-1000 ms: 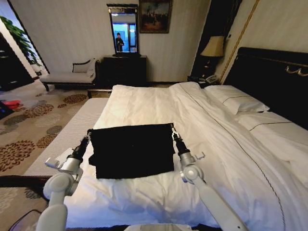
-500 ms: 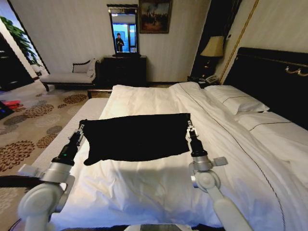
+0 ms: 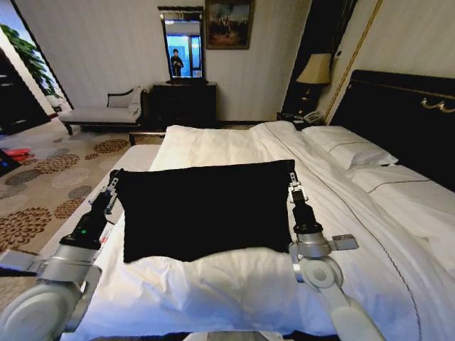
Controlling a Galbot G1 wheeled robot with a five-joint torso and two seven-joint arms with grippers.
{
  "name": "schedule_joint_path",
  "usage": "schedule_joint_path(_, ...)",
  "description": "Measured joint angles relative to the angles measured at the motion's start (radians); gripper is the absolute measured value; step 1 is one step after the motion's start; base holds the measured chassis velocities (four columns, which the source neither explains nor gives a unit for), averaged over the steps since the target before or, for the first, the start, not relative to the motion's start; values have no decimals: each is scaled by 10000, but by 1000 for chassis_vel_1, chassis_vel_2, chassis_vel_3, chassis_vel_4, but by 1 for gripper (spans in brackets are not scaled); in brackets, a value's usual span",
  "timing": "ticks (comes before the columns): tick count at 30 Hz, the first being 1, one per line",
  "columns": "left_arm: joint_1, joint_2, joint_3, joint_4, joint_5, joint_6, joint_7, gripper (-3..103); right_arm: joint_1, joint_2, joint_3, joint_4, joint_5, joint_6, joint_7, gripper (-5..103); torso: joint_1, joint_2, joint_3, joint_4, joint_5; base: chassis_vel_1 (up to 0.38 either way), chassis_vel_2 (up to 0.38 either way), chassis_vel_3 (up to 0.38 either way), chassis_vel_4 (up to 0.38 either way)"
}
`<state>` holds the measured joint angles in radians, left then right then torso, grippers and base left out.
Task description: Fold the clothes on the bed.
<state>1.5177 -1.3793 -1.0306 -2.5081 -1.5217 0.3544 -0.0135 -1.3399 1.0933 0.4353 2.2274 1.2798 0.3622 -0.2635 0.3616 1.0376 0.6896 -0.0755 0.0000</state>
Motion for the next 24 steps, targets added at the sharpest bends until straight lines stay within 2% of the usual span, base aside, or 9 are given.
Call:
schedule_joint_path(7,206,-84,141,37,26,-2,-122,1,-344,-131,103,549,-361,-21,493,2,0,-1,0,-1,0,0,0,0,0)
schedule_joint_path(10,307,-135,229,46,35,-18,-229,1,-510,-351,261,1004,-498,-213,1148,2,0,-1,0,-2,0,0,0,0,0)
schedule_joint_path(13,262,-115,333,58,43,-23,-307,1,-385,-678,289,1169,-615,-624,2569,2,-1,-1,0,-1,-1,0,0,0,0)
schedule_joint_path(16,82,-7,445,60,191,-23,-354,1,-106,-878,80,880,-693,-891,3317,2,-1,-1,-1,-1,-3,0,0,0,0)
schedule_joint_path(17,-184,206,630,287,517,-21,-372,1,434,-1075,-368,229,-754,-1133,3913,2,-1,0,0,0,5,0,0,0,0)
schedule_joint_path(19,-325,338,752,609,738,-14,-390,1,741,-1158,-631,-178,-757,-1240,4112,2,-1,0,-1,1,4,0,0,0,0)
schedule_joint_path(22,-911,827,1330,2308,1696,-8,-403,1,1891,-1261,-1661,-1888,-652,-1603,4450,2,0,-2,1,1,2,0,0,0,0)
schedule_joint_path(23,-1544,1121,1825,3850,2415,-17,-381,1,2754,-1188,-2521,-3119,-603,-1756,4478,2,2,-2,4,1,-7,0,0,0,0)
schedule_joint_path(24,-1544,1121,1825,3850,2415,-17,-381,1,2754,-1188,-2521,-3119,-603,-1756,4478,2,2,-2,4,1,-7,0,0,0,0)
